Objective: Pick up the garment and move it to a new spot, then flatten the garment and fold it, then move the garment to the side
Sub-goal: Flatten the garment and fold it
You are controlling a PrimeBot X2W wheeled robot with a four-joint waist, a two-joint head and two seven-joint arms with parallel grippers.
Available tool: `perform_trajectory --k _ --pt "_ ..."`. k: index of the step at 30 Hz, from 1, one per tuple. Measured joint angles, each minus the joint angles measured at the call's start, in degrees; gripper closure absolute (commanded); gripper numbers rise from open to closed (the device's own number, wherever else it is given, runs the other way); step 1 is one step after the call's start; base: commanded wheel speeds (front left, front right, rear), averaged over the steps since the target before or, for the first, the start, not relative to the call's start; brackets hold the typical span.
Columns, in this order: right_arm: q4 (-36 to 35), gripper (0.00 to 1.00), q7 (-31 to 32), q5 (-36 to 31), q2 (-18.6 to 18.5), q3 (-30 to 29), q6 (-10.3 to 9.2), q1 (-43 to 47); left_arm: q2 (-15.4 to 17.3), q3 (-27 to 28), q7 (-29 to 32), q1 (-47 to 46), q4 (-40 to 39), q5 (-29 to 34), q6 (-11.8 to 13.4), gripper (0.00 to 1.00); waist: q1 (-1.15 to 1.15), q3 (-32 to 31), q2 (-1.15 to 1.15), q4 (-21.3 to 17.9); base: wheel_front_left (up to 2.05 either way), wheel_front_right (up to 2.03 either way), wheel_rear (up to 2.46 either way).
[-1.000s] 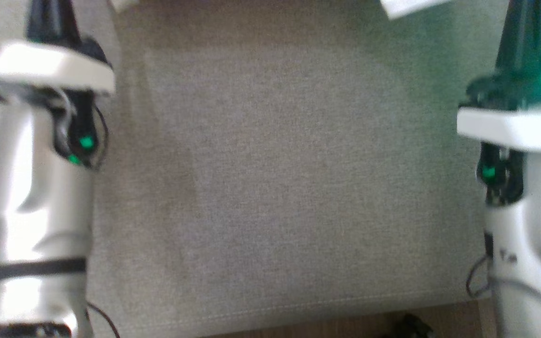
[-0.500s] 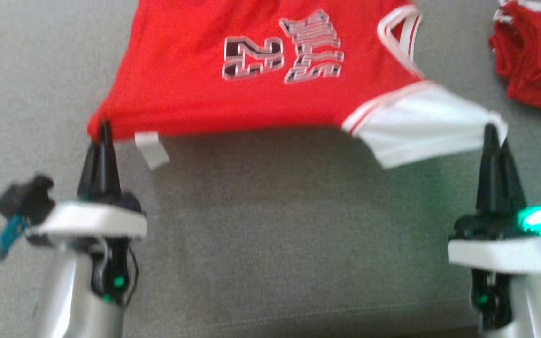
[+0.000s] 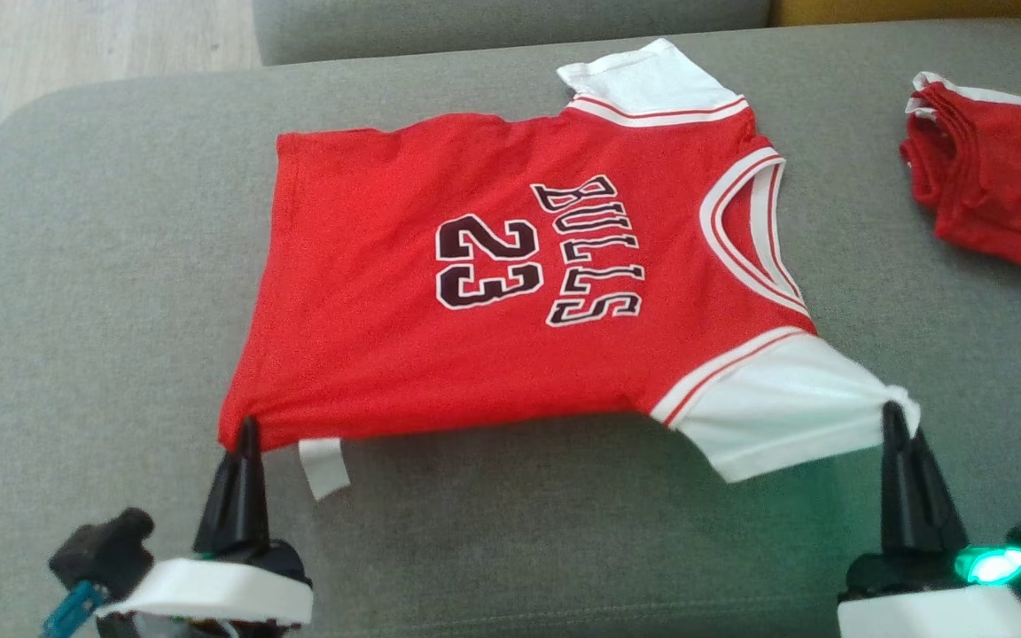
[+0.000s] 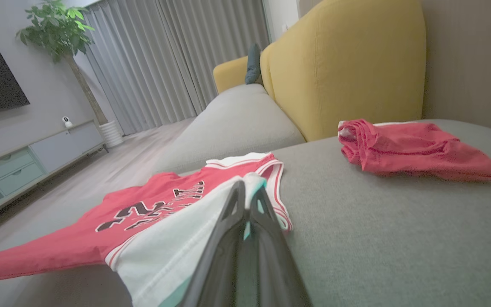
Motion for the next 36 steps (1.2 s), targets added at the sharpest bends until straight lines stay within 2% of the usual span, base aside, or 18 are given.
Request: perform_trajectory --k 10,17,22,27,35,36 --pt "10.24 1.0 0.01 0.34 0.01 1.52 0.0 -3.62 0.02 -1.85 0.01 -2.81 7.13 -1.24 0.46 1.0 0.0 0.9 0.0 0.84 0.0 0.0 0.0" --pt "13.06 1.0 0.01 0.07 0.01 1.42 0.0 -9.5 0.0 -2.1 0.0 -9.14 11.52 -2.57 0.43 1.0 0.0 2.63 0.0 1.23 0.0 0.0 0.0" --pt "14.39 1.0 0.01 -1.36 -0.05 -0.47 0.0 -16.97 -0.04 -2.16 0.0 -15.86 15.79 -3.34 0.36 1.0 0.01 4.77 0.0 1.37 0.0 0.0 0.0" --pt "21.63 1.0 0.01 -3.26 -0.05 -0.14 0.0 -26.28 -0.33 -2.54 0.0 -24.29 22.54 -3.14 0.31 1.0 0.01 7.95 0.0 1.59 0.0 0.0 0.0" --pt "32.12 1.0 0.01 -4.21 -0.13 -1.18 0.0 -35.8 -0.75 -3.24 -0.01 -30.06 27.55 -2.97 -0.23 1.0 0.02 11.17 0.0 2.52 0.0 0.0 0.0" --pt "33.46 1.0 0.01 -4.28 -0.15 -1.42 0.0 -36.85 -0.79 -3.3 -0.01 -30.38 27.7 -2.97 -0.23 0.81 0.02 11.37 0.0 2.69 0.0 0.0 0.0"
